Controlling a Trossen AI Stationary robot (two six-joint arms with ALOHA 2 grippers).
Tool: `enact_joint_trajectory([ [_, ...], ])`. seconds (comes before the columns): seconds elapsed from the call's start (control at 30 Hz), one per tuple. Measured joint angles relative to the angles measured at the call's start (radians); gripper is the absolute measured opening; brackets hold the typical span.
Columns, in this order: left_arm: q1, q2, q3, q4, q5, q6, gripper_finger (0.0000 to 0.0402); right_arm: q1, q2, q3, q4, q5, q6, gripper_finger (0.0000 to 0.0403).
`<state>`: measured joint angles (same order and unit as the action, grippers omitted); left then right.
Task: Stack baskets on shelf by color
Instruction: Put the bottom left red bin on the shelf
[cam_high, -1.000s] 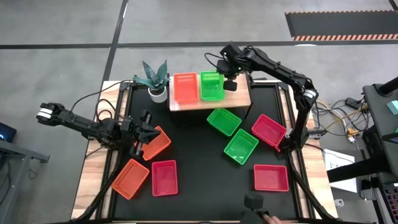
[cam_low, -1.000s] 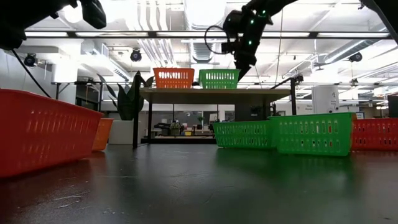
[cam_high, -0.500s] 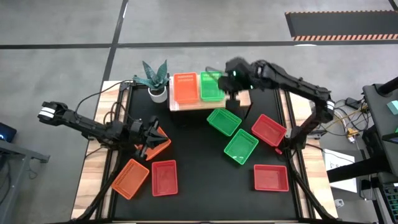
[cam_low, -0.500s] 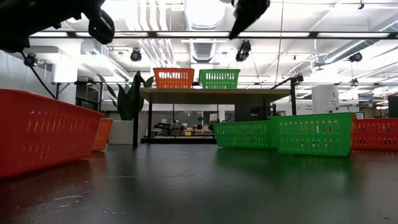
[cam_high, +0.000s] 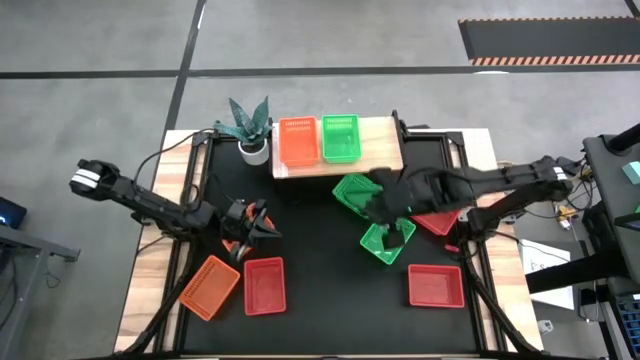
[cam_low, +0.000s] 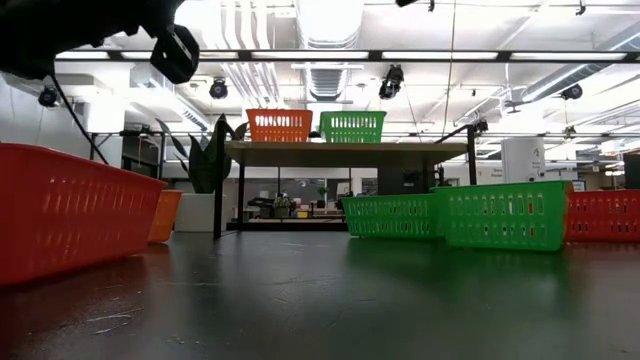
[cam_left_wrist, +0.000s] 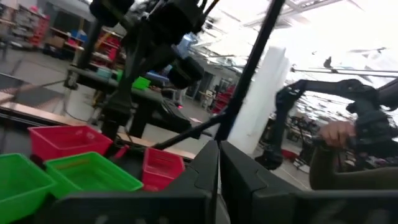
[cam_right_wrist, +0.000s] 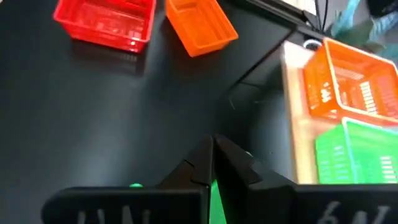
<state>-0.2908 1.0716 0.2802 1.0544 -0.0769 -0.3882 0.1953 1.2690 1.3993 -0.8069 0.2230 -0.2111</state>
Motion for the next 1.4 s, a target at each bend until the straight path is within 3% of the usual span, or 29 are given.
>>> enact_joint_trajectory([
  [0.1,-0.041,0.026,0.035,-0.040,-0.001,-0.008,0.0000,0.078,-0.007,-0.059,0.041,0.069,0.039,0.0009],
  [0.2,-0.087,0.061,0.104,-0.187,-0.034,-0.050,0.0000,0.138,-0.005,-0.108,0.085,0.102,0.066,0.0009],
  [0.53,-0.261,0.244,0.512,-1.088,-0.067,-0.284,0.0000,0.265,-0.008,-0.275,0.270,0.221,0.102,0.0009],
  [0.7,-0.338,0.381,0.741,-1.509,0.022,-0.440,0.0000,0.285,-0.041,-0.411,0.458,0.224,0.066,0.0009],
  [0.8,-0.383,0.459,0.851,-1.663,0.069,-0.444,0.0000,0.287,-0.086,-0.505,0.593,0.223,0.015,0.0009],
  [0.9,-0.408,0.521,0.928,-1.747,0.076,-0.451,0.0000,0.287,-0.151,-0.597,0.743,0.223,-0.054,0.0009],
  [1.1,-0.409,0.587,0.989,-1.749,0.127,-0.471,0.0014,0.287,-0.278,-0.745,0.986,0.195,-0.177,0.0009],
  [1.4,-0.396,0.608,0.943,-1.757,0.094,-0.491,0.0133,0.286,-0.427,-0.903,1.125,0.189,-0.216,0.0009],
])
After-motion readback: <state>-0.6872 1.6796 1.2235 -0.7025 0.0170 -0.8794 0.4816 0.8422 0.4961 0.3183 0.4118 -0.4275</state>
